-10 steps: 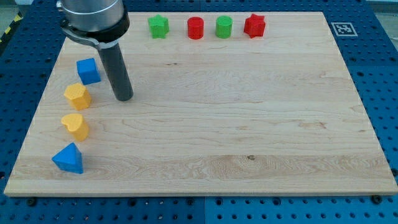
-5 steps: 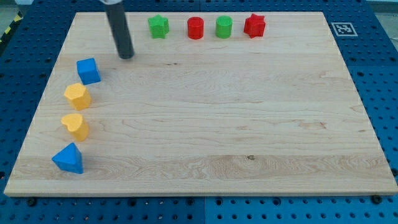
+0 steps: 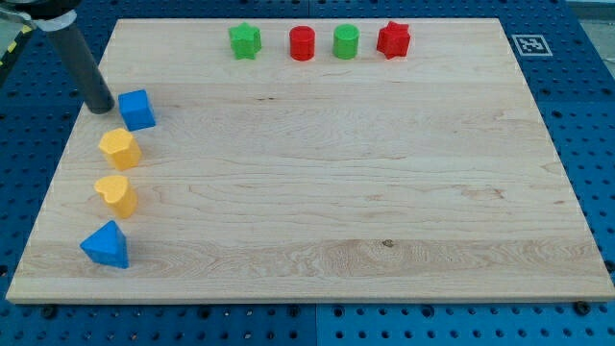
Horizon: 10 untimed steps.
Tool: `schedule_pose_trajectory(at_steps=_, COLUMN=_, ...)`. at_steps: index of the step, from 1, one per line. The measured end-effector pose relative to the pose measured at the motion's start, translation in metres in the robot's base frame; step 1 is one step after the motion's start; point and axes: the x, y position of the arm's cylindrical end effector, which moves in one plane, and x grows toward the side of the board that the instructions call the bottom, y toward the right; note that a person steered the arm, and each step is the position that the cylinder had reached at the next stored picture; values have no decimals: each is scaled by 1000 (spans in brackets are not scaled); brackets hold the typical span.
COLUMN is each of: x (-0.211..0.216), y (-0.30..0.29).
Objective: Push the blue cube a bit right and down
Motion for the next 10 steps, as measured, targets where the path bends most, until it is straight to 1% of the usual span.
schedule_pose_trajectory(at_steps=2, x=1, y=60)
schedule_pose_trajectory(at_steps=3, x=3, y=72)
schedule_pose_trajectory(at_steps=6, x=17, y=76)
schedule_pose_trajectory(at_steps=9, x=39, y=76)
schedule_pose_trajectory(at_steps=10, x=54, y=76)
